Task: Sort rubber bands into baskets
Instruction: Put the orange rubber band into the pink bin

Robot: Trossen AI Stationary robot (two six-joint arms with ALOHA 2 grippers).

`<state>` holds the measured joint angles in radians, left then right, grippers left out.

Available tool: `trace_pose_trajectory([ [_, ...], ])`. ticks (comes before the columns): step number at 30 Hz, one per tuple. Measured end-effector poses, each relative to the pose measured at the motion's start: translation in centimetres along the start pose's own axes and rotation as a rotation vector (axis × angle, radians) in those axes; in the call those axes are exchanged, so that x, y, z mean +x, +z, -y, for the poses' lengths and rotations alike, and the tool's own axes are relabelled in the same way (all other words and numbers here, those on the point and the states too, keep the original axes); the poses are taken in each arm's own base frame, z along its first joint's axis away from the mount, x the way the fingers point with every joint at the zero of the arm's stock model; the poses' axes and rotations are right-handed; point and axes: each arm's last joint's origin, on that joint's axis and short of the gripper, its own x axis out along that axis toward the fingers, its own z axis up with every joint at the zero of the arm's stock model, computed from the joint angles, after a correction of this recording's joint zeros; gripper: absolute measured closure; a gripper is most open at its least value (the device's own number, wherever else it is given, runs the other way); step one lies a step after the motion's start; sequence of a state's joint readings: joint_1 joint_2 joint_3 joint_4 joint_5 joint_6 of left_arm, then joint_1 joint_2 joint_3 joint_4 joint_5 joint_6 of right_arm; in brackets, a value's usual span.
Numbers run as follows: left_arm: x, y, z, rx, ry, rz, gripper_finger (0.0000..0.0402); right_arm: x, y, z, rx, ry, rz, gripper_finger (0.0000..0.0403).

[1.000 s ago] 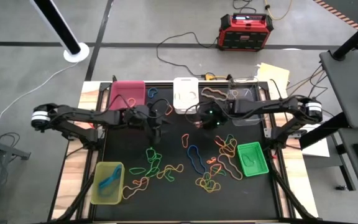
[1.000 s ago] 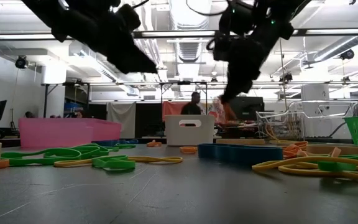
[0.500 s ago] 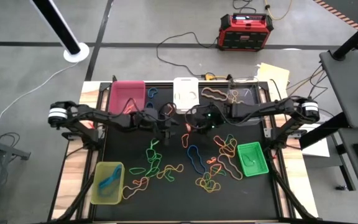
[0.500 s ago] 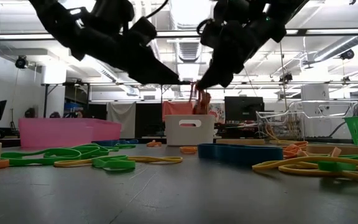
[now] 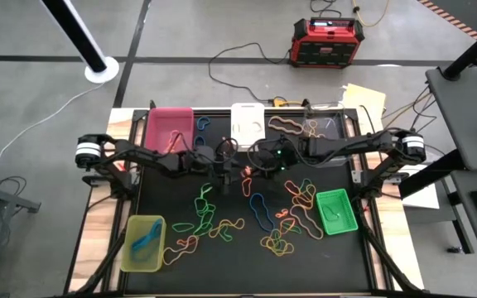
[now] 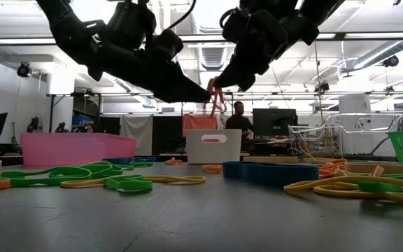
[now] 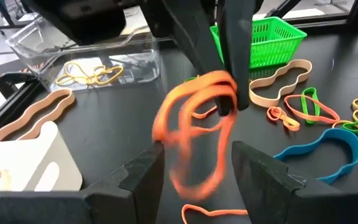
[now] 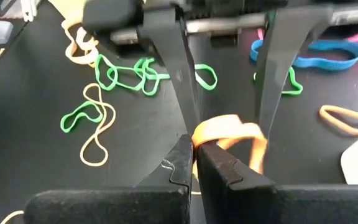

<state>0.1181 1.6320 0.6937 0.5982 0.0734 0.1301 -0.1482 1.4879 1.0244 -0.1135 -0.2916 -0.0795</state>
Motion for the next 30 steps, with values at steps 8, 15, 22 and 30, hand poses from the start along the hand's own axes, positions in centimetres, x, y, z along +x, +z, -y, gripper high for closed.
trace_pose_trajectory([
  [8, 0.0, 0.1, 0.0, 0.007, 0.0, 0.005, 0.0301, -0.2, 0.6, 0.0, -0.007, -0.005, 0.012, 0.0394],
  [15, -0.2, -0.2, 0.0, -0.002, -0.003, -0.03, 0.0394, -0.5, 0.1, 0.1, 0.066, -0.061, -0.059, 0.0386],
  [22, -0.6, 0.0, 0.0, -0.007, -0.006, -0.057, 0.0401, -1.0, 0.0, 0.2, 0.128, -0.132, -0.154, 0.0325],
  [30, -0.8, 0.0, 0.1, -0.011, -0.031, -0.079, 0.0401, -1.1, 0.0, 0.1, 0.136, -0.132, -0.17, 0.0258],
])
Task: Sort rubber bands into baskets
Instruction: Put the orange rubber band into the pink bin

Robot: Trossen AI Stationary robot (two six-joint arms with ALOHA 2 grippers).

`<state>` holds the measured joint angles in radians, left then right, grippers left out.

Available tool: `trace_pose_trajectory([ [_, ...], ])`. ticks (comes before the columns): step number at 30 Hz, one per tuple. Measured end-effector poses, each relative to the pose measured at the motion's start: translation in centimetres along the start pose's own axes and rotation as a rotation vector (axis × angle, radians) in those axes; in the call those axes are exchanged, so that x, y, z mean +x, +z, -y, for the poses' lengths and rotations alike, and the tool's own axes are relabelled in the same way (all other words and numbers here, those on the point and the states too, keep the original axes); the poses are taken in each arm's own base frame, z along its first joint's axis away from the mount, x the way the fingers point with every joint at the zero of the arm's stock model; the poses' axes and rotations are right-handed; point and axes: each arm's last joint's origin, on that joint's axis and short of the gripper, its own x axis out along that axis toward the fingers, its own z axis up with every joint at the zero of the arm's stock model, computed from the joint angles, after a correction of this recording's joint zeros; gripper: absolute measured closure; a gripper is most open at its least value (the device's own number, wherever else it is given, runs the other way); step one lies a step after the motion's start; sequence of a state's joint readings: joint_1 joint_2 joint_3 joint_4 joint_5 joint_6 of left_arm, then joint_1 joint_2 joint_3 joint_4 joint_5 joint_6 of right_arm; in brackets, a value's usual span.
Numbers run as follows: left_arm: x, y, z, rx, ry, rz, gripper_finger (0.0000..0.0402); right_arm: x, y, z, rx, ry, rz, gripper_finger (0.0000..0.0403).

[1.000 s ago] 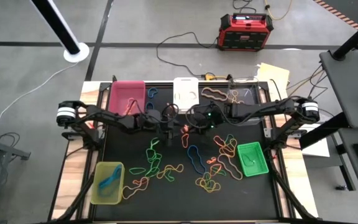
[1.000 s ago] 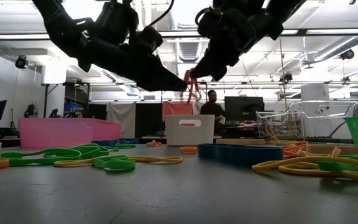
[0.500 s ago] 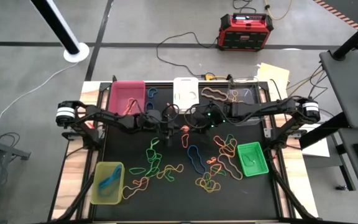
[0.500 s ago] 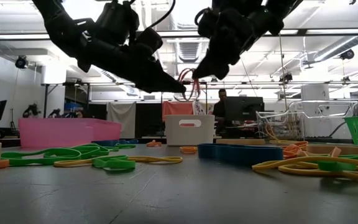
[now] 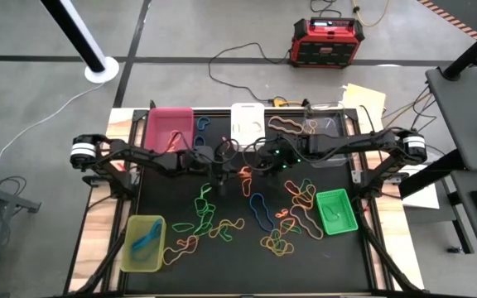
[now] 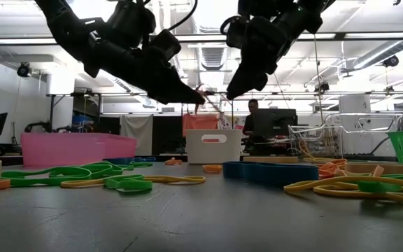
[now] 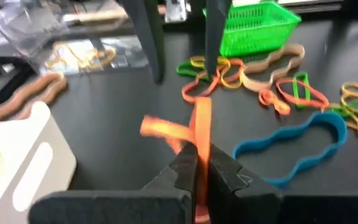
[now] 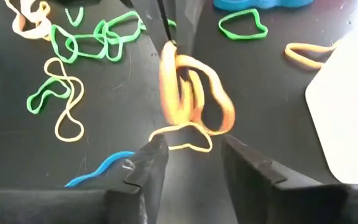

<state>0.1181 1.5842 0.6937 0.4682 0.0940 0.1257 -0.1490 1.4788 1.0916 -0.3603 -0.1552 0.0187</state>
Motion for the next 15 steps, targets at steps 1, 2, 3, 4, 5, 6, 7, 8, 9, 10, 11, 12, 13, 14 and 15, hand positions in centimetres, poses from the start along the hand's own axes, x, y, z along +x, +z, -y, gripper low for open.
trace_pose_trajectory([
  [1, -0.1, -0.1, 0.0, -0.004, -0.003, -0.017, 0.0401, 0.0, -0.1, 0.0, 0.002, -0.001, -0.008, 0.0252],
  [2, -0.2, -0.2, 0.0, -0.007, -0.005, -0.031, 0.0401, 0.0, -0.1, 0.1, 0.004, -0.002, -0.012, 0.0247],
  [3, -0.3, -0.2, 0.1, -0.008, -0.006, -0.039, 0.0401, 0.0, -0.1, 0.1, 0.003, -0.003, -0.011, 0.0242],
  [4, -0.4, -0.1, 0.0, -0.008, -0.006, -0.037, 0.0401, 0.0, 0.0, 0.1, 0.001, -0.003, -0.003, 0.0239],
  [5, -0.6, 0.0, 0.1, -0.008, -0.007, -0.037, 0.0401, 0.0, 0.1, 0.1, -0.006, -0.003, 0.011, 0.0235],
  [6, -0.7, 0.2, 0.1, -0.007, -0.009, -0.033, 0.0401, 0.2, 0.3, 0.1, -0.013, -0.002, 0.028, 0.0232],
  [7, -0.8, 0.4, 0.1, -0.006, -0.018, -0.023, 0.0401, 0.3, 0.4, 0.1, -0.019, -0.001, 0.047, 0.0229],
  [8, -1.0, 0.5, 0.1, -0.006, -0.032, -0.014, 0.0402, 0.3, 0.5, 0.1, -0.023, 0.0, 0.055, 0.0227],
  [9, -1.1, 0.8, 0.1, -0.005, -0.036, -0.002, 0.0402, 0.5, 0.5, 0.1, -0.026, 0.0, 0.062, 0.0225],
  [10, -1.3, 0.9, 0.1, -0.004, -0.044, 0.005, 0.0402, 0.7, 0.6, 0.2, -0.028, 0.001, 0.078, 0.0223],
  [11, -1.4, 1.1, 0.2, -0.003, -0.05, 0.014, 0.0402, 0.8, 0.8, 0.2, -0.031, 0.001, 0.096, 0.0222],
  [12, -1.5, 1.2, 0.2, -0.002, -0.052, 0.019, 0.0402, 0.9, 0.8, 0.2, -0.031, 0.001, 0.098, 0.0221],
  [13, -1.6, 1.3, 0.2, -0.002, -0.054, 0.023, 0.0402, 1.2, 0.7, 0.2, -0.031, 0.001, 0.095, 0.0221],
  [14, -1.6, 1.4, 0.2, -0.001, -0.054, 0.028, 0.0402, 1.5, 0.8, 0.3, -0.037, 0.001, 0.111, 0.022],
  [15, -1.7, 1.4, 0.2, -0.001, -0.054, 0.026, 0.0402, 1.8, 1.0, 0.3, -0.047, 0.001, 0.129, 0.022],
])
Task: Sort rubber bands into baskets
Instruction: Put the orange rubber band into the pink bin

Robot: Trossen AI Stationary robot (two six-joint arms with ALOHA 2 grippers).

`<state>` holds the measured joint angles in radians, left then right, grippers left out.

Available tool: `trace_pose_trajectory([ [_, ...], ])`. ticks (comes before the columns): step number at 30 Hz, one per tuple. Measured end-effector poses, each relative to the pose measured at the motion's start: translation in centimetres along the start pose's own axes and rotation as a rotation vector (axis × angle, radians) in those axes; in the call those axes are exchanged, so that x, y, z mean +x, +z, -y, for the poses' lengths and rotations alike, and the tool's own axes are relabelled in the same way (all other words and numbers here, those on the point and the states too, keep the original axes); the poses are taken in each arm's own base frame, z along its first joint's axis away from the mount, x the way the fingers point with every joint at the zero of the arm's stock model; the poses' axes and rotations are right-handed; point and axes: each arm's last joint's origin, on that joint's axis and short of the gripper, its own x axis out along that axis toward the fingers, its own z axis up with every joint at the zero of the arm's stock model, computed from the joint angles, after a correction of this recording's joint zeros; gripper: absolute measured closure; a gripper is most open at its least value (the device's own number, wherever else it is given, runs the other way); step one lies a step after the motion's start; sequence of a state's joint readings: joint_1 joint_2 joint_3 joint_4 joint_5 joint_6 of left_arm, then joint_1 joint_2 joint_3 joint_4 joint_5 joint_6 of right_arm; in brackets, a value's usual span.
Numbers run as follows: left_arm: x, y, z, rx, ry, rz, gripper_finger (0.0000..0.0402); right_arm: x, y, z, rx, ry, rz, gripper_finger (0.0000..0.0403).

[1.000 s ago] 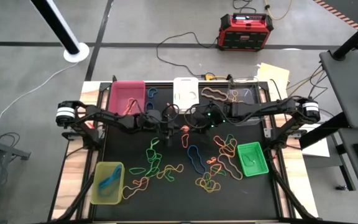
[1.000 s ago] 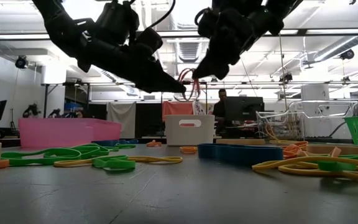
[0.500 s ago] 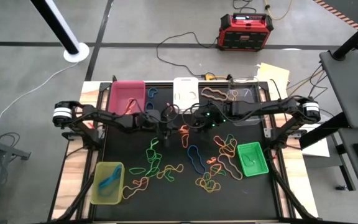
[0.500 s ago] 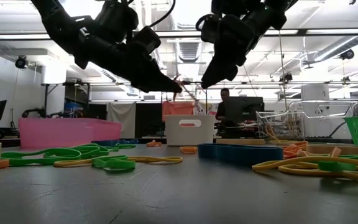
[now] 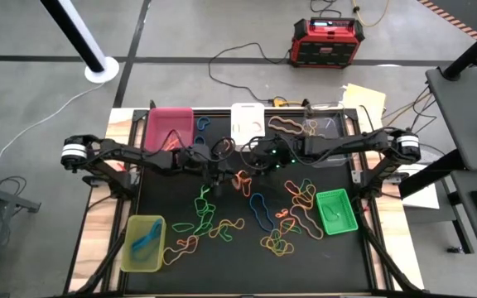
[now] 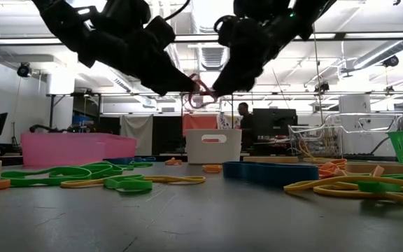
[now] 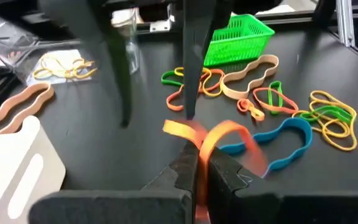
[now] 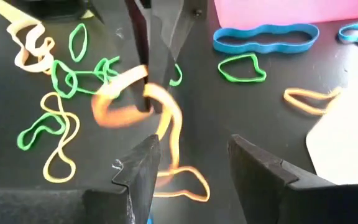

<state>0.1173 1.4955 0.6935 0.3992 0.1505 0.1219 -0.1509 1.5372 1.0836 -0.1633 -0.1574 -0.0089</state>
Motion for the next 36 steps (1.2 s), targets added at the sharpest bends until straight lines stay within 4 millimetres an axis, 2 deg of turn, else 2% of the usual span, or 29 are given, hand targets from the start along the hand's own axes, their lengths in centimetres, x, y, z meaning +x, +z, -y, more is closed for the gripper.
trace_pose_trajectory([
  [4, 0.0, 0.1, 0.0, 0.001, -0.002, 0.003, 0.0402, 1.4, -0.4, 0.2, -0.008, 0.0, -0.002, 0.0223],
  [7, -0.1, 0.1, 0.0, -0.002, -0.007, -0.002, 0.0402, 1.9, -0.8, 0.3, -0.005, 0.0, -0.03, 0.0246],
  [9, -0.1, 0.0, 0.1, -0.005, -0.009, -0.008, 0.0402, 1.9, -0.9, 0.3, -0.005, 0.0, -0.039, 0.0279],
  [13, -0.2, -0.2, 0.1, -0.008, -0.011, -0.026, 0.0402, 1.7, -1.0, 0.2, -0.054, 0.002, -0.053, 0.0373],
  [14, -0.2, -0.2, 0.1, -0.008, -0.011, -0.027, 0.0401, 1.6, -0.9, 0.1, -0.063, 0.004, -0.05, 0.0381],
  [24, -0.2, -0.4, 0.0, -0.015, 0.008, -0.054, 0.0399, 0.1, -0.8, -0.2, -0.061, -0.006, -0.108, 0.0394],
  [31, -0.7, -0.3, 0.0, -0.02, 0.029, -0.076, 0.0399, -1.3, -1.3, 0.2, -0.034, -0.2, -0.274, 0.0394],
  [36, -1.6, 0.2, -0.2, -0.018, 0.105, -0.08, 0.0389, -1.5, -1.5, 0.4, -0.001, -0.259, -0.308, 0.0391],
])
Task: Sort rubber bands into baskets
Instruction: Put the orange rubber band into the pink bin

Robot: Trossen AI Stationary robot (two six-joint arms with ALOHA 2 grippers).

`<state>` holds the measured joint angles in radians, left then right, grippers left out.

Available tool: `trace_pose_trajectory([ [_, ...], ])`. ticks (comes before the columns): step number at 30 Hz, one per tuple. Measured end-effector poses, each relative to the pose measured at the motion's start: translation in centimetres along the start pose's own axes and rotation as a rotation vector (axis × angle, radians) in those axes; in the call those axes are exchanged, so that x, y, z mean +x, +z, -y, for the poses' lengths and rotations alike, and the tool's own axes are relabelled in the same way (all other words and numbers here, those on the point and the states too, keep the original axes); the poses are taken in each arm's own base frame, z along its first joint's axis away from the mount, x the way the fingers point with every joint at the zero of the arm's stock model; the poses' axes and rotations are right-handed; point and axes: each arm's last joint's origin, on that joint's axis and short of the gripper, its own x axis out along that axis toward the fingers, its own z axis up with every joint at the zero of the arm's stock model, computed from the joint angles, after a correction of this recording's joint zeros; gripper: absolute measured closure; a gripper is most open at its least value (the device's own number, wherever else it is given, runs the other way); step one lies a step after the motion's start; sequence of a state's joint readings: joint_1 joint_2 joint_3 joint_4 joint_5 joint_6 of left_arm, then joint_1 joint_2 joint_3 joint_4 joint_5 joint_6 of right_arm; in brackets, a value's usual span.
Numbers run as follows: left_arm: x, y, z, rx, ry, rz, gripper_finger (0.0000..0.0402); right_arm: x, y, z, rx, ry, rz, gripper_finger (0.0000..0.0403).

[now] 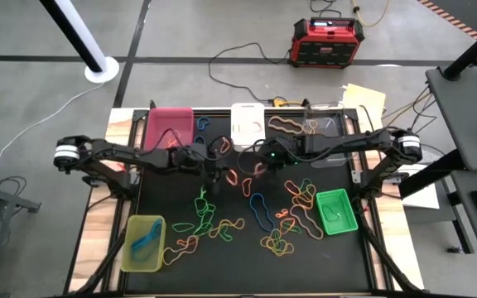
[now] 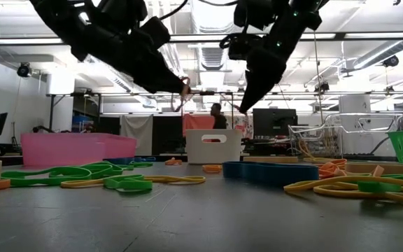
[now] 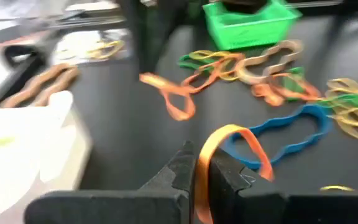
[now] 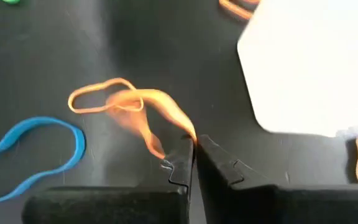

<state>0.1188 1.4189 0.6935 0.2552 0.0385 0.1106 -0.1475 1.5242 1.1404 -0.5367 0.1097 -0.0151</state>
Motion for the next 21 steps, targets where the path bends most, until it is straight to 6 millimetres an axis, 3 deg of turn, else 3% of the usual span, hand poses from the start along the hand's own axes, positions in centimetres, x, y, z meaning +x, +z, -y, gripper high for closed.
trace_pose_trajectory([
  [4, -1.6, -0.2, -0.5, 0.014, 0.18, -0.107, 0.0382, 0.0, -0.6, 0.5, 0.066, -0.013, -0.066, 0.0371],
  [10, -5.2, -1.4, -2.2, 0.001, 0.398, -0.334, 0.0381, 0.1, -1.2, 1.3, 0.132, -0.031, -0.122, 0.0305],
  [18, -10.0, -4.8, -7.3, -0.325, 0.844, -0.621, 0.0383, 0.1, -1.1, 1.8, 0.147, -0.038, -0.109, 0.024],
  [21, -10.7, -5.7, -8.7, -0.426, 0.875, -0.669, 0.037, 0.1, -1.0, 1.7, 0.148, -0.038, -0.101, 0.0227],
])
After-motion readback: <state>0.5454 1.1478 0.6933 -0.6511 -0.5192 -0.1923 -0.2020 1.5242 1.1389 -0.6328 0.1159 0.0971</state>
